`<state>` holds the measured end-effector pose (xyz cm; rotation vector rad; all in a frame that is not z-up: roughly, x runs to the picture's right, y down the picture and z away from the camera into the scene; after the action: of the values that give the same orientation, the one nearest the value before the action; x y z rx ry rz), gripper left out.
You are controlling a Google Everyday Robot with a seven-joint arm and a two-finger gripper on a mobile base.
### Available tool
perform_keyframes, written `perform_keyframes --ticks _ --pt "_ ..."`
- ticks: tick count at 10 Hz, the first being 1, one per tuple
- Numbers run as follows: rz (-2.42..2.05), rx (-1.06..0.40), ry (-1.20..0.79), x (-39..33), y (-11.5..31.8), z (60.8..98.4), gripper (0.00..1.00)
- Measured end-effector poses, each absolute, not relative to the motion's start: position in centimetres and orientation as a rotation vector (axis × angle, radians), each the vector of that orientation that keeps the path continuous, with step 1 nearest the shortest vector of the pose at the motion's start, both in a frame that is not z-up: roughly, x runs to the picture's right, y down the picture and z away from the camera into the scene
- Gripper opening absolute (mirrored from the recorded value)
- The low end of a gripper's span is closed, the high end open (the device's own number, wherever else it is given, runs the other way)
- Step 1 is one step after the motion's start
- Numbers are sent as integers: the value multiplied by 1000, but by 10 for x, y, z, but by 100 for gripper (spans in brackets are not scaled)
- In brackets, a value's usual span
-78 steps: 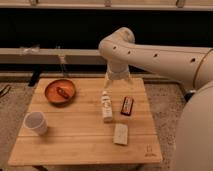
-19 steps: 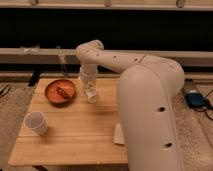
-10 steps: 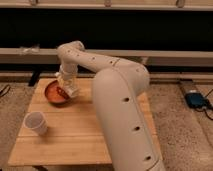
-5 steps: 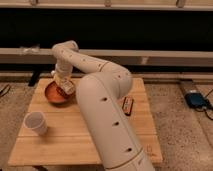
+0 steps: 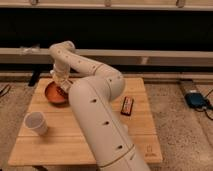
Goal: Place the bottle in the ceramic bowl
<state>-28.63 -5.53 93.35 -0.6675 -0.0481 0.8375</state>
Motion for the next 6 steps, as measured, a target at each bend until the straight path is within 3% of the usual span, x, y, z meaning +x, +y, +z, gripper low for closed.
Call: perform_keyframes --ticks 6 --pt "841 -702 -65 -286 -52 931 80"
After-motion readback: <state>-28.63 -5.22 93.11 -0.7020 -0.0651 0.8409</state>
